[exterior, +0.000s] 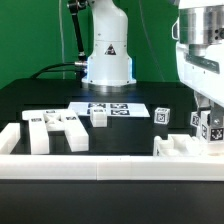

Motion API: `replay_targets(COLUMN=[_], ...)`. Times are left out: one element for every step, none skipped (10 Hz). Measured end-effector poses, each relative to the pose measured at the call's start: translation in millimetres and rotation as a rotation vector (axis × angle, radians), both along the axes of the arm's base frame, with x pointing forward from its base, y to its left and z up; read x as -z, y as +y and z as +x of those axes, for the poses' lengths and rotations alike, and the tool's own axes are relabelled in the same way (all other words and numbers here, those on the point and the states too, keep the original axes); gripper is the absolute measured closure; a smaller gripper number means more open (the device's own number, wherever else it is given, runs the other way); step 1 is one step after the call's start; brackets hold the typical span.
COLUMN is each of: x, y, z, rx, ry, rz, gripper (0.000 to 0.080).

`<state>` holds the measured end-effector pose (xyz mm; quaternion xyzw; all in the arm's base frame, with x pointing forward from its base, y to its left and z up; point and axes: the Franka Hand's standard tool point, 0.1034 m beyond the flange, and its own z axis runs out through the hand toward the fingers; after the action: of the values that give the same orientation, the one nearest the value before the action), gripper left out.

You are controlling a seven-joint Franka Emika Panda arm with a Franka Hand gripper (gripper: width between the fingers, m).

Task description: Assemble chair

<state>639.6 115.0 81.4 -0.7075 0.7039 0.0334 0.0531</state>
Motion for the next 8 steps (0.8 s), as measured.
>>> replay_targets(x=[0.0, 0.4, 0.6, 0.7, -0.1, -1.9, -3.2, -3.2], y=[0.6, 0.6, 1.3, 5.4, 7.8, 8.5, 11.3, 13.1], z=[-0.1, -0.1, -0.3, -1.1, -1.3, -0.7, -0.9, -1.2], rx=[0.019, -0.011, -0.042, -0.053, -0.132, -0.27, -0.385, -0.489], ry=[0.002, -0.002, -0.005, -0.006, -0.016, -0.035, -0.048, -0.061], rz=[0.0, -0.001, -0.002, -0.001, -0.005, -0.01, -0.015, -0.016], gripper=[0.0507, 0.0507, 0.029, 0.029, 0.018, 0.0159, 0.0159, 0.0151])
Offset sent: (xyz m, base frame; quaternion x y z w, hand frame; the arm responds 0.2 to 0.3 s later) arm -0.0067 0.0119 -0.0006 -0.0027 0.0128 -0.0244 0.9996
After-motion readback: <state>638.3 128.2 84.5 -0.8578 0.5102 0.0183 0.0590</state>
